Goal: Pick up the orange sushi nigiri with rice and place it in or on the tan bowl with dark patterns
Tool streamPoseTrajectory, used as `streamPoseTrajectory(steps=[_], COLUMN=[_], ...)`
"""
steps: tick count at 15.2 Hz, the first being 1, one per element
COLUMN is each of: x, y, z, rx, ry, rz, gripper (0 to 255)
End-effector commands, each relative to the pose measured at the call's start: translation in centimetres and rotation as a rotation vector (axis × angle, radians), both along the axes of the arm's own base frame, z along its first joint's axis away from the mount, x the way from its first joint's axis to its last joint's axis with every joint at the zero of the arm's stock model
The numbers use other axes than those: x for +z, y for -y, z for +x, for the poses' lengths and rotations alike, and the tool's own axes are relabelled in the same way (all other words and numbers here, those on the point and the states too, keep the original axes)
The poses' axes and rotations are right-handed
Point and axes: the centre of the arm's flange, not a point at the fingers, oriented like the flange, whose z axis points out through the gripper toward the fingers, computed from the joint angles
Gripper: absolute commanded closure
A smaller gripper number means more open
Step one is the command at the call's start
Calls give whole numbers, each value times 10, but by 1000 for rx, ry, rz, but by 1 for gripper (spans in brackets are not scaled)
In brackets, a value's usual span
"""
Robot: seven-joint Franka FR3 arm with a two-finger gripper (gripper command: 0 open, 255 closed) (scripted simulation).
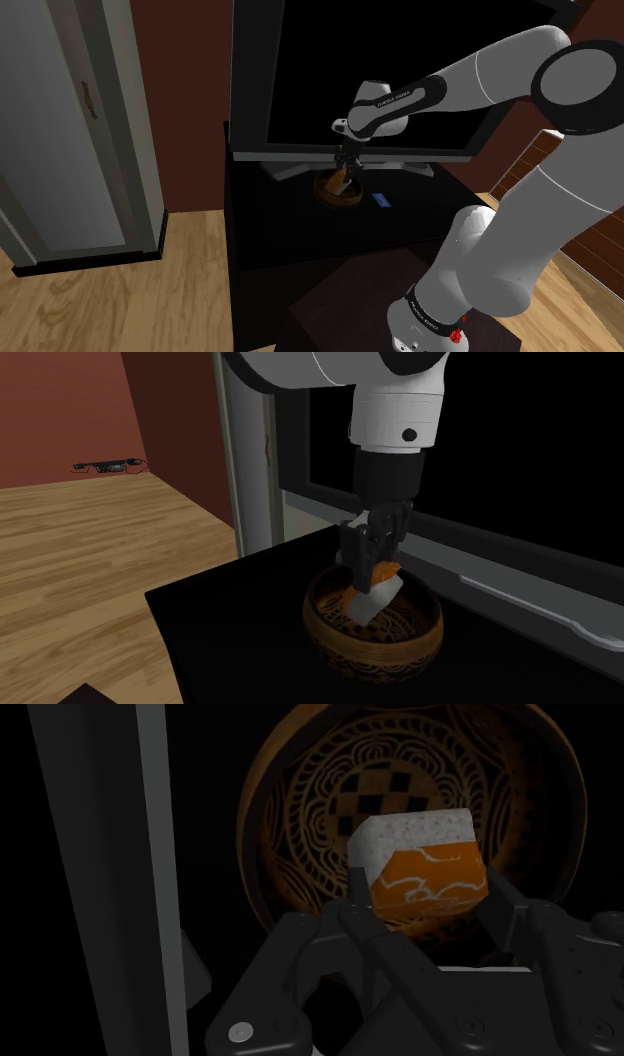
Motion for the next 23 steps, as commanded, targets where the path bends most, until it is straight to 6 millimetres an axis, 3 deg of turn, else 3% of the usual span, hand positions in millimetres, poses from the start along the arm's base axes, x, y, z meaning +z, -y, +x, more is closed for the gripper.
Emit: streamPoseTrajectory(steps=[1,7,8,13,17,23], x=[-5,-5,-5,-5,45,45], y=[0,0,0,0,1,1], z=[0,0,0,0,0,0], rx=[0,0,0,0,0,0], ry=[1,1,1,1,1,1], rz=[0,0,0,0,0,0], gripper=[255,255,0,0,0,0])
